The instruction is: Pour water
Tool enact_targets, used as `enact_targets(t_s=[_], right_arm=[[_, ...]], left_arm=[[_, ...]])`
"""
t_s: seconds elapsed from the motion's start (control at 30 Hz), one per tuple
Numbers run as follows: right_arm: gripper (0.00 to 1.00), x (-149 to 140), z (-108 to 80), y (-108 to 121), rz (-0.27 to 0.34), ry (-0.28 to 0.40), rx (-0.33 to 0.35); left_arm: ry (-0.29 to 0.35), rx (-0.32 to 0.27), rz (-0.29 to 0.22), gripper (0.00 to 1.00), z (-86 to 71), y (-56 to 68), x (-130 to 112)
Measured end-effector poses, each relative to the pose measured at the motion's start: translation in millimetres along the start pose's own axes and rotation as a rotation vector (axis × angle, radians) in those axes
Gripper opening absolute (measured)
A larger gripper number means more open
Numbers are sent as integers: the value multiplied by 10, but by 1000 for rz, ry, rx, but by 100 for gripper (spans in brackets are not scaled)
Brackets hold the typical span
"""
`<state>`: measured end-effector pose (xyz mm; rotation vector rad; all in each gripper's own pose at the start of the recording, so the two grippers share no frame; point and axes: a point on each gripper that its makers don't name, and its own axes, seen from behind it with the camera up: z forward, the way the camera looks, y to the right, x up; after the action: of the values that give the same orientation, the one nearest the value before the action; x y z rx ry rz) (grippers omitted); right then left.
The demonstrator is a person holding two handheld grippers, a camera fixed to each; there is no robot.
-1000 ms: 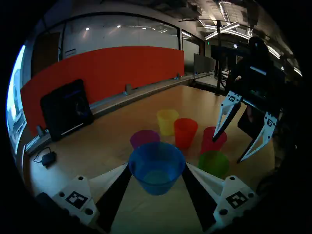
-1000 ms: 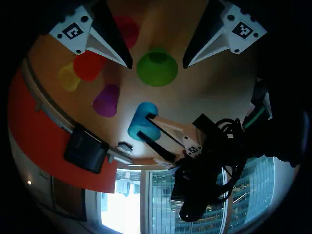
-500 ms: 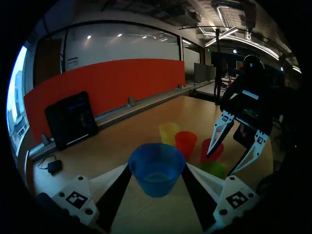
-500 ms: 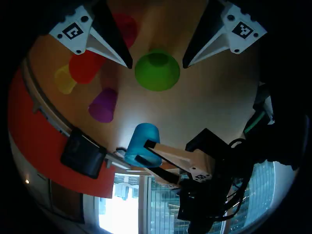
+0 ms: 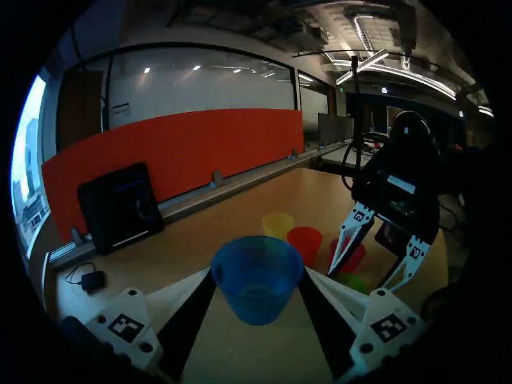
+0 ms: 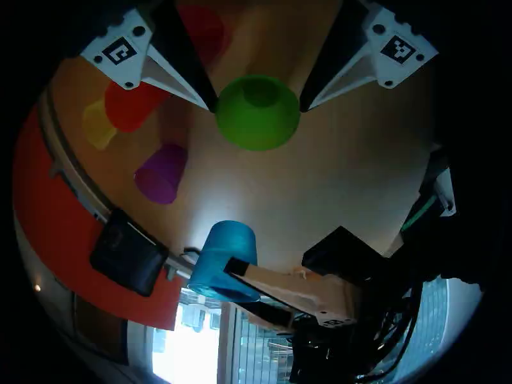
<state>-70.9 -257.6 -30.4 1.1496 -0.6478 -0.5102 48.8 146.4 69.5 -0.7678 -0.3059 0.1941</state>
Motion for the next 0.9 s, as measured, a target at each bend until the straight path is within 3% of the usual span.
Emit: enact_targets(t_s=[0.5,0.9], right_arm=[[96,20,140,4,-11,9,0],[94,120,35,-22,2,61,-13]], left_arm=[[21,9,12,87,-101,9,72],[38,12,16,87,-159,43,137]])
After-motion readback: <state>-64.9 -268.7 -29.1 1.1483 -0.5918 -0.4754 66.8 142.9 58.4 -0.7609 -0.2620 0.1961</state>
